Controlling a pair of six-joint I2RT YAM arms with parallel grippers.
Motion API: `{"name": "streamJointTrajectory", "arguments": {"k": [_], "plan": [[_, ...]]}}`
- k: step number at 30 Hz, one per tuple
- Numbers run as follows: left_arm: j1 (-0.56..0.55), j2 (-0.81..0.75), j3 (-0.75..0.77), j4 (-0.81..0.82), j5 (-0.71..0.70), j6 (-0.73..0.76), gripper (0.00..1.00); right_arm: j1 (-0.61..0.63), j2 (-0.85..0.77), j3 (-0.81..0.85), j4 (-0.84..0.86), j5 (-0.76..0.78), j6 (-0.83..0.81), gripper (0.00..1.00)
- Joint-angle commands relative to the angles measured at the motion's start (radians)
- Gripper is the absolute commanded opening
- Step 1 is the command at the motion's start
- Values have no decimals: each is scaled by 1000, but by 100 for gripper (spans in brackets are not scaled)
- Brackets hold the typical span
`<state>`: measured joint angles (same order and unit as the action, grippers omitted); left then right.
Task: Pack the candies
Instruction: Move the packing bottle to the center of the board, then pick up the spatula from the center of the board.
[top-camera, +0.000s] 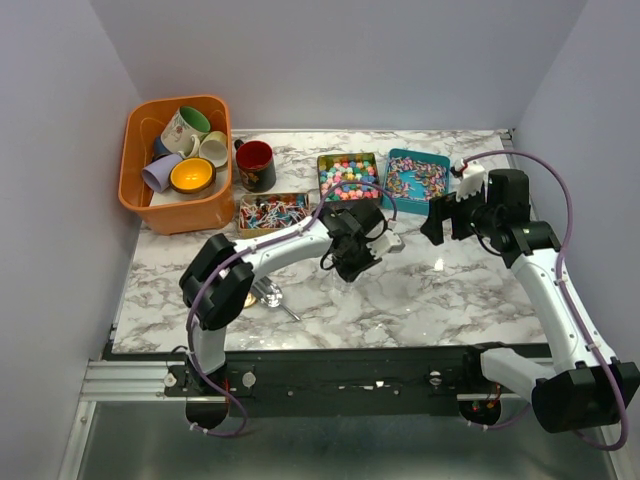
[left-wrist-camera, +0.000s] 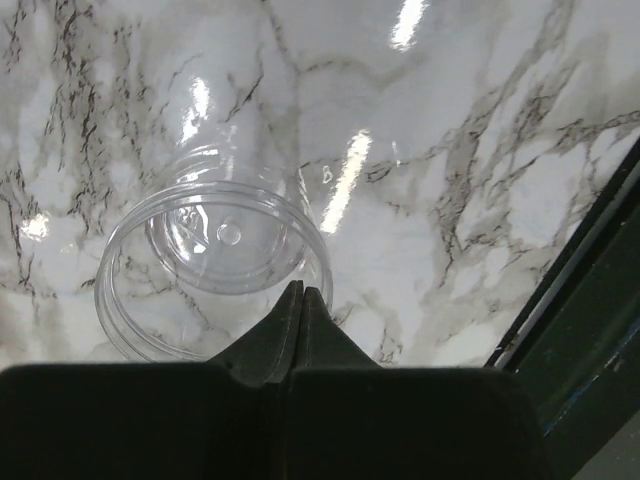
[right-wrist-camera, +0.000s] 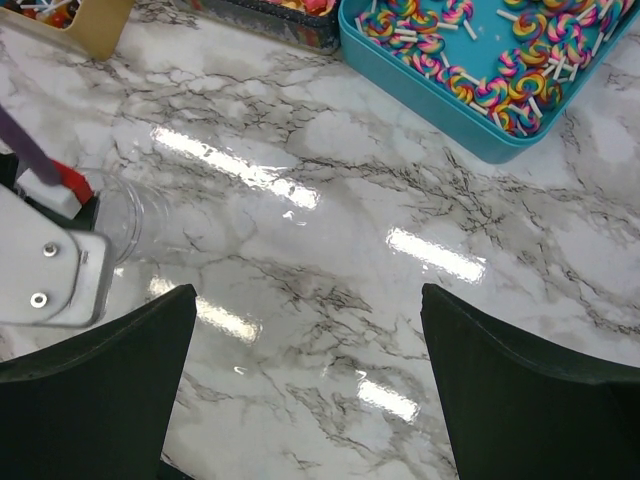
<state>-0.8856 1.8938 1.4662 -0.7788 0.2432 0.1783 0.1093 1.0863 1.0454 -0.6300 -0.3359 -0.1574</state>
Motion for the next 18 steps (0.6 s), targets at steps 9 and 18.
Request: {"name": "streamJointTrajectory", "arguments": {"k": [9,18], "plan": [[49,-254,111,-152,68,162,48,-7,7,30,-14,-26,-7,100],[391,-424,-21,-554,220,639,80,-7,50,30,0,-40,-14,100]]}}
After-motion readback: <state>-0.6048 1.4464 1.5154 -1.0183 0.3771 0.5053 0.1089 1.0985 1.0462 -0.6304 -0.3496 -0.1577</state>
